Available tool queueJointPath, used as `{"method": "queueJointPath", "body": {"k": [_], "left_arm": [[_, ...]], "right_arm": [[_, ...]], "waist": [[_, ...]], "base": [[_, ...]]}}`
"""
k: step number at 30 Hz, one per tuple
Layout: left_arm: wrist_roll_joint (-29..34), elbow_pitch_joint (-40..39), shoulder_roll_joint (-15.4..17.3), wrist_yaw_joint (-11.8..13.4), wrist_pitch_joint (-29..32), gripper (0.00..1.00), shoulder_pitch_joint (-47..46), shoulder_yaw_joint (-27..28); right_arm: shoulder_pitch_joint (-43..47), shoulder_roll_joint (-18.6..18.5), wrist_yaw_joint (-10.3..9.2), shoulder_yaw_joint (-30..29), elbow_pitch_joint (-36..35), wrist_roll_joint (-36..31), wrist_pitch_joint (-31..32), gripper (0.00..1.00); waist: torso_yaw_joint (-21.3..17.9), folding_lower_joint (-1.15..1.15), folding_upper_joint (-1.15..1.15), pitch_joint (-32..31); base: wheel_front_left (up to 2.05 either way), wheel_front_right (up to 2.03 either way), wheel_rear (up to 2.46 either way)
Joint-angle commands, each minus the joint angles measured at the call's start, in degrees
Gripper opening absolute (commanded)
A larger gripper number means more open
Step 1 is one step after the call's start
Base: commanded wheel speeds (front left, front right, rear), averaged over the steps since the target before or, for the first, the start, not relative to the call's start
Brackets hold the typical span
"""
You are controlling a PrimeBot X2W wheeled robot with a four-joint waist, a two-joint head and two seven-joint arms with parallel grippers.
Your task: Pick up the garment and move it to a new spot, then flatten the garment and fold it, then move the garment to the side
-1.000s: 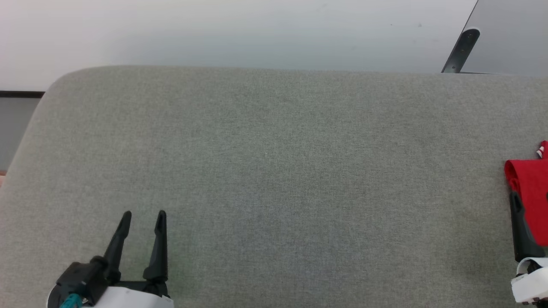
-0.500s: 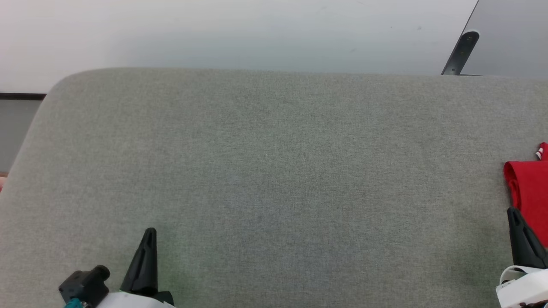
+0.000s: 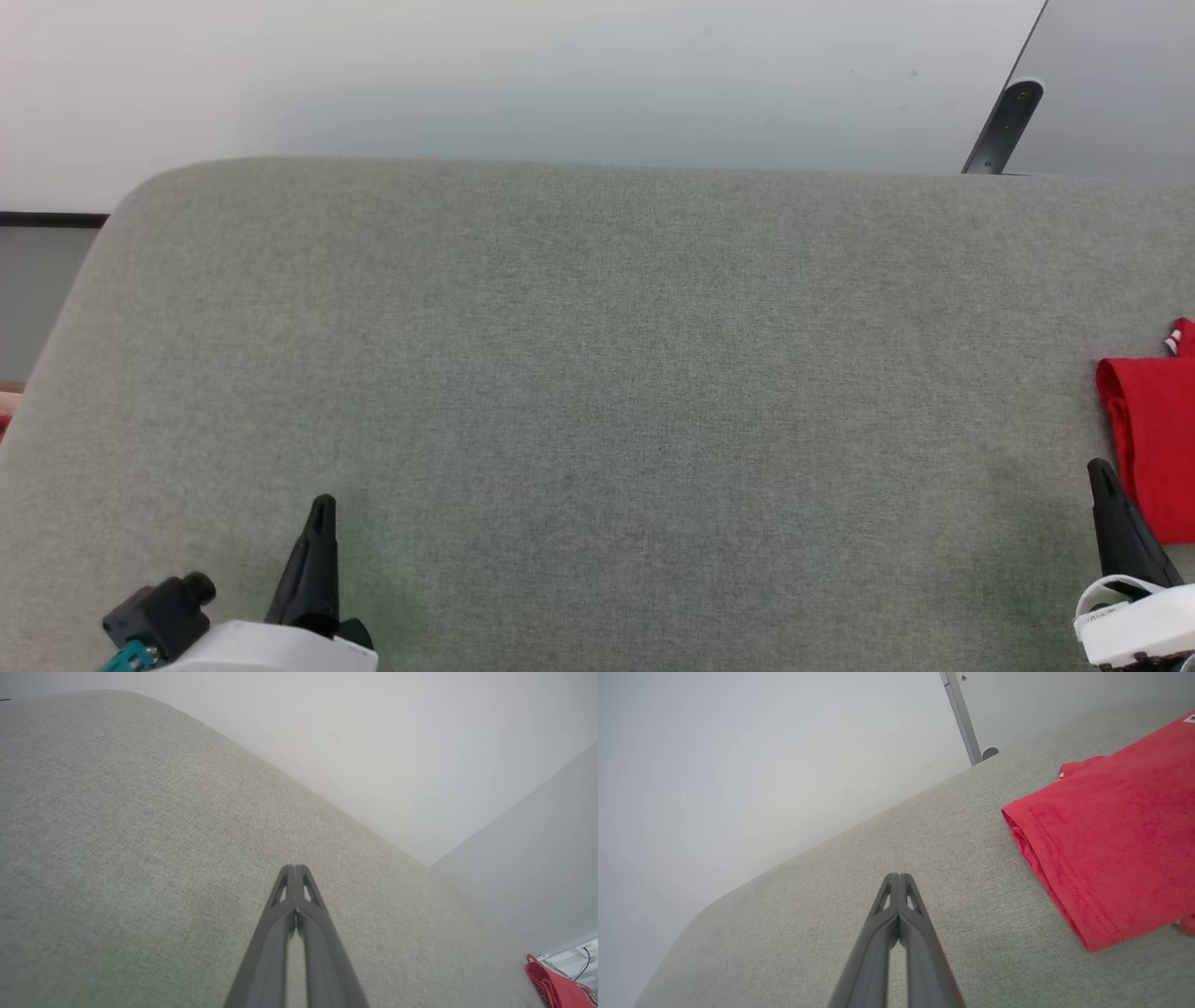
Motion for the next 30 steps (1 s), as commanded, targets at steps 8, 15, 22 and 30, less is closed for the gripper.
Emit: {"method": "queueJointPath", "body": {"k": [8, 15, 22, 30], "left_arm": [[-8.09, 0.21, -0.48, -0.57, 2.00, 0.00, -2.10, 1.12], [-13.02, 0.82, -0.94, -0.78, 3.33, 0.00, -2.59, 1.65], [-17.57, 1.38, -1.42, -1.04, 4.60, 0.00, -3.18, 2.16], [-22.43, 2.05, -1.94, -1.26, 6.01, 0.00, -3.66, 2.69]], "right_arm": [[-2.05, 0.74, -0.01, -0.11, 0.90, 7.89, 0.89, 0.00], [-2.49, 1.45, -0.02, 0.01, 1.90, 12.59, 1.42, 0.00], [-2.99, 2.12, -0.02, 0.11, 2.84, 17.08, 1.93, 0.00], [-3.56, 2.78, -0.02, 0.23, 3.84, 21.84, 2.48, 0.00]], "waist": [[0.12, 0.00, 0.00, -0.60], [0.21, 0.00, 0.00, -1.05], [0.29, 0.00, 0.00, -1.50], [0.39, 0.00, 0.00, -2.02]], "base": [[0.00, 0.00, 0.00], [0.00, 0.00, 0.00], [0.00, 0.00, 0.00], [0.00, 0.00, 0.00]]}}
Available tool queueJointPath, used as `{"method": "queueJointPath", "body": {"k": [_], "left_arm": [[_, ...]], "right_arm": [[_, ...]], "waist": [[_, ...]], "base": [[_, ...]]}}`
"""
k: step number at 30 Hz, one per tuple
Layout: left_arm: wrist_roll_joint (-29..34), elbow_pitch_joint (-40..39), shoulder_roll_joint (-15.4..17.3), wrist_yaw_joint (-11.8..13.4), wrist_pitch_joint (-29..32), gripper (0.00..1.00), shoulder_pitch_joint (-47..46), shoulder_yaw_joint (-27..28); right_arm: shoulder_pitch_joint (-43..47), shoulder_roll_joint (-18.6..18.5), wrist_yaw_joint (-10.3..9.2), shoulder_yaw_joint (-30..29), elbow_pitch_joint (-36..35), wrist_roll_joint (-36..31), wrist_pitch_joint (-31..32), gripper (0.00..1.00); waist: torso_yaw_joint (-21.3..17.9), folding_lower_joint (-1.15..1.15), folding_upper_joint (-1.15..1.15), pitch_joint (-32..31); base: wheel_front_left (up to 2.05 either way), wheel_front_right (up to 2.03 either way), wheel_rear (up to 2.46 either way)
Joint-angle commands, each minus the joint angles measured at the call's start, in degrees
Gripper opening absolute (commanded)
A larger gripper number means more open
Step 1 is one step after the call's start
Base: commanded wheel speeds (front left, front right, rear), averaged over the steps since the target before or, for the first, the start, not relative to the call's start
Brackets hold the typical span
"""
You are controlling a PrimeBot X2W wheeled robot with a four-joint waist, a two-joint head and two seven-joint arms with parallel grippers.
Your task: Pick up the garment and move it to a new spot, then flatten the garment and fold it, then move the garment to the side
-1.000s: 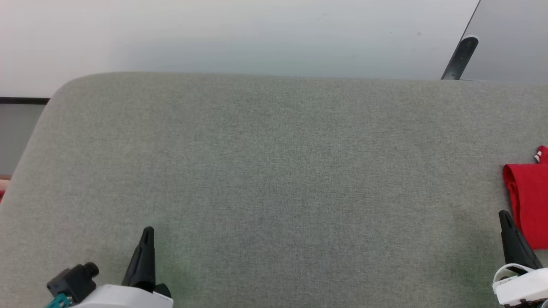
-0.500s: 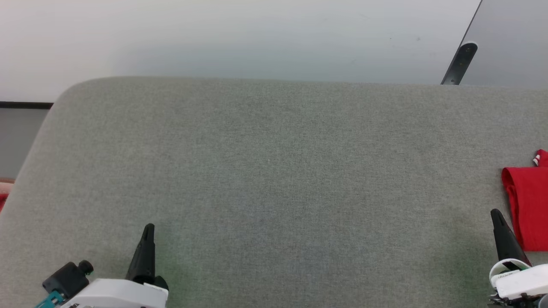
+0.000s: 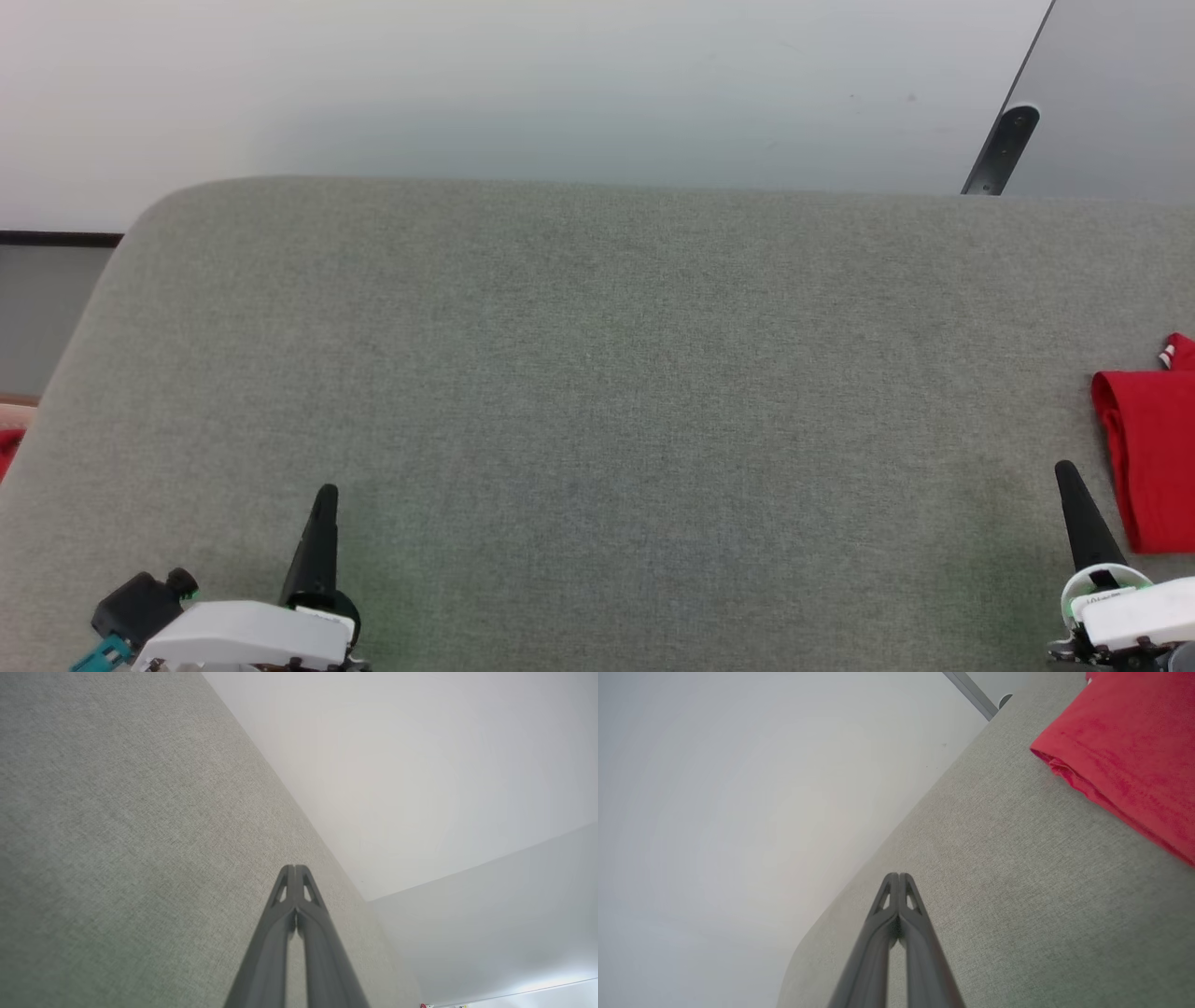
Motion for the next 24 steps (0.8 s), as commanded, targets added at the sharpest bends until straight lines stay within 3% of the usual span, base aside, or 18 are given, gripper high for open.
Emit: {"method": "queueJointPath", "body": {"k": [1, 24], "left_arm": [[-1.70, -0.24, -0.06, -0.47, 0.35, 0.00, -0.89, 0.36], [-12.99, 1.30, -1.33, -0.95, 3.72, 0.00, -2.21, 1.81]], "right_arm": [[-1.51, -0.09, -0.01, -0.10, -0.19, 1.81, 0.21, 0.00], [-2.45, 1.55, -0.02, 0.20, 2.21, 12.93, 1.51, 0.00]], "waist": [[0.03, 0.00, 0.00, -0.12], [0.30, 0.00, 0.00, -1.53]], "base": [[0.00, 0.00, 0.00], [0.00, 0.00, 0.00]]}}
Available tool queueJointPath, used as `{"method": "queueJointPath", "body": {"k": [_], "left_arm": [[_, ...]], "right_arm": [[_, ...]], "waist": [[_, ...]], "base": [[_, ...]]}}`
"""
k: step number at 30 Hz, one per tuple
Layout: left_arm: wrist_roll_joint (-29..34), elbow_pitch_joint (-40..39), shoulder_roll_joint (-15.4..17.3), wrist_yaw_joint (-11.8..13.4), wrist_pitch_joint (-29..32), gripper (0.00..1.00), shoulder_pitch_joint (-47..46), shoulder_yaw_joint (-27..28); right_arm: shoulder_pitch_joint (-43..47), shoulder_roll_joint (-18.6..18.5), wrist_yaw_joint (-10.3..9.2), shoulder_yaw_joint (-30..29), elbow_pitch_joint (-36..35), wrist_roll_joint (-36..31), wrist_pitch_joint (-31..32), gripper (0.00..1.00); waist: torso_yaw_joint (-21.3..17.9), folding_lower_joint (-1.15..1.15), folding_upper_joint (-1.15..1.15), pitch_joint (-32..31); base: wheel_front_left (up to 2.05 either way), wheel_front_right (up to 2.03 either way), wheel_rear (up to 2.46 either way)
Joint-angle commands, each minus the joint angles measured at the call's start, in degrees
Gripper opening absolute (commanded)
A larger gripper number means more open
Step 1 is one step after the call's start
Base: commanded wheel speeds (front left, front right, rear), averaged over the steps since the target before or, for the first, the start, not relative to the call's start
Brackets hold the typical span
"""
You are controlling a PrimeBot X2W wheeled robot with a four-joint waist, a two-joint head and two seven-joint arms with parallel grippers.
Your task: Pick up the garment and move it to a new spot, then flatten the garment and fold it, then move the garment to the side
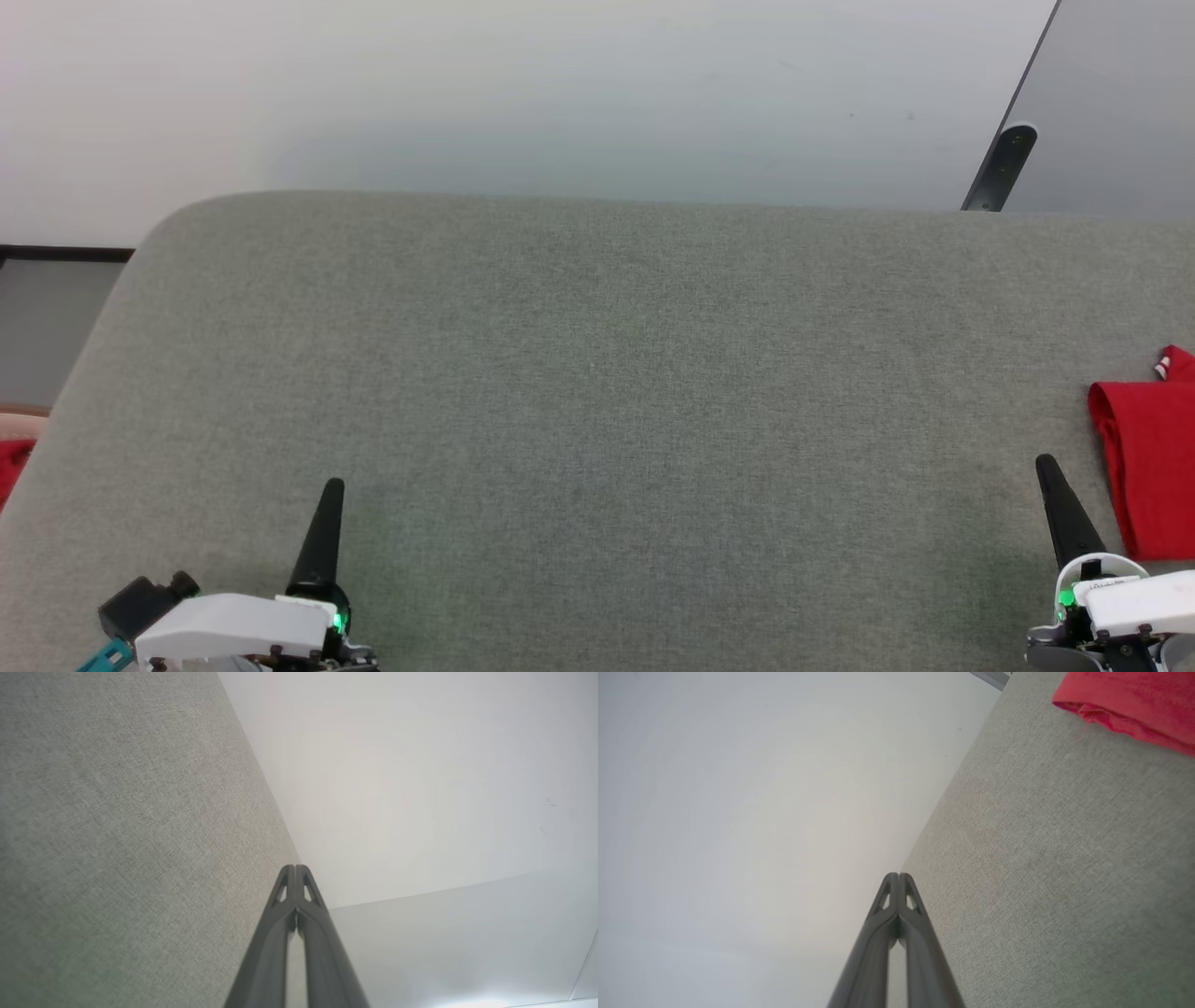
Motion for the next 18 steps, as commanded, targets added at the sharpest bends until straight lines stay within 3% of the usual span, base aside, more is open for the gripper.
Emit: {"method": "queueJointPath", "body": {"k": [1, 18], "left_arm": [[-0.94, -0.20, -0.03, -0.23, 0.14, 0.00, -0.81, 0.33], [-8.23, 0.87, -0.87, -0.65, 2.47, 0.00, -1.65, 1.32]], "right_arm": [[-0.57, -0.10, -0.02, 0.05, -0.09, 0.98, 0.12, 0.00], [-1.33, 1.05, -0.03, 0.25, 1.48, 8.21, 1.04, 0.00]], "waist": [[0.02, 0.00, 0.00, -0.07], [0.22, 0.00, 0.00, -1.16]], "base": [[0.00, 0.00, 0.00], [0.00, 0.00, 0.00]]}}
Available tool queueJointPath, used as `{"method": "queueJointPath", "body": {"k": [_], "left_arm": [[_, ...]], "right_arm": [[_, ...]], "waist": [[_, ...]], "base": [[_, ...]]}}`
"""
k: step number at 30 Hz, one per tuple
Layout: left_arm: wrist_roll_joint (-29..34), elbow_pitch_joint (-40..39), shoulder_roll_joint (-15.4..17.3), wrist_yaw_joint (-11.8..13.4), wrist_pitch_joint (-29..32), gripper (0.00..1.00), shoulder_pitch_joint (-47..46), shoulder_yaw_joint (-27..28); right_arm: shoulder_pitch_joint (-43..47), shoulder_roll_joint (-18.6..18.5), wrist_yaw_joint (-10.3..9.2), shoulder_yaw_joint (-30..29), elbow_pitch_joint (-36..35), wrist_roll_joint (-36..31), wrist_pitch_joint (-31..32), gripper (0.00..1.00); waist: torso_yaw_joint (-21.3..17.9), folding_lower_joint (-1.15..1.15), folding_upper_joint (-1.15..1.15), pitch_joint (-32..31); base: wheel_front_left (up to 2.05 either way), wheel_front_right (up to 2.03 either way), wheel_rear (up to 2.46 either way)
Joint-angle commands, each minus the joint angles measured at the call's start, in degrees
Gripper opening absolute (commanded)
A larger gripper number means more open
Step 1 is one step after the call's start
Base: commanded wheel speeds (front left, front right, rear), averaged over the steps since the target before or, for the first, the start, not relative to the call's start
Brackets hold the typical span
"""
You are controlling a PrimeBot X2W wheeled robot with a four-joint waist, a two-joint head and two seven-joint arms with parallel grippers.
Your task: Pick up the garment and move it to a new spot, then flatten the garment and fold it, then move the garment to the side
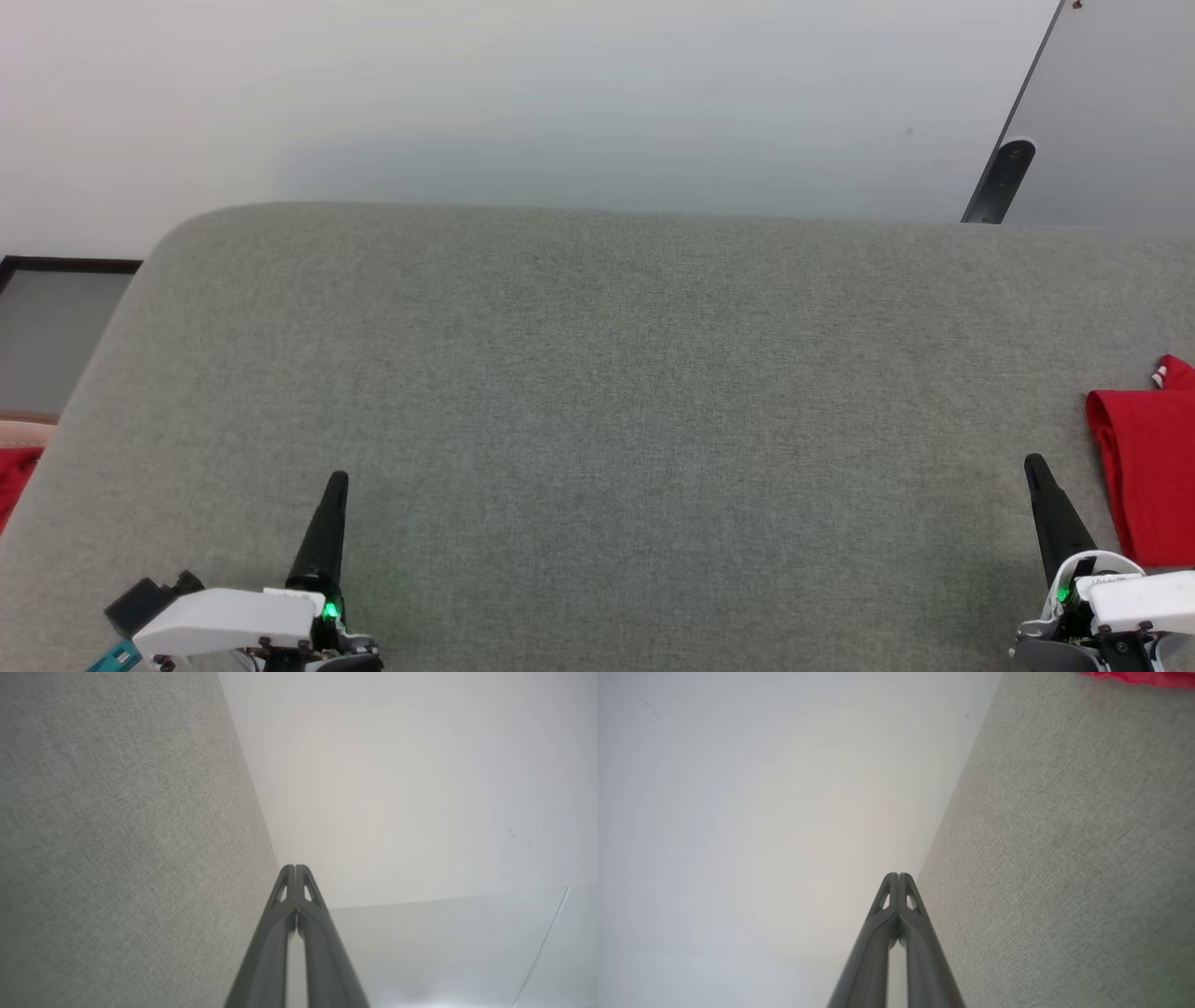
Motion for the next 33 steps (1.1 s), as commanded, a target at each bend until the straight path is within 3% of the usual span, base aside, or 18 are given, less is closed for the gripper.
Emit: {"method": "queueJointPath", "body": {"k": [1, 33], "left_arm": [[-0.93, 0.01, 0.03, -0.46, 0.28, 0.00, -0.68, 0.29], [-10.89, 1.49, -1.32, -0.90, 3.52, 0.00, -1.87, 1.72]], "right_arm": [[-0.64, 0.18, -0.03, 0.15, 0.07, 1.09, 0.16, 0.00], [-1.63, 1.71, -0.02, 0.42, 2.25, 11.04, 1.27, 0.00]], "waist": [[0.02, 0.00, 0.00, -0.08], [0.37, 0.00, 0.00, -1.94]], "base": [[0.00, 0.00, 0.00], [0.00, 0.00, 0.00]]}}
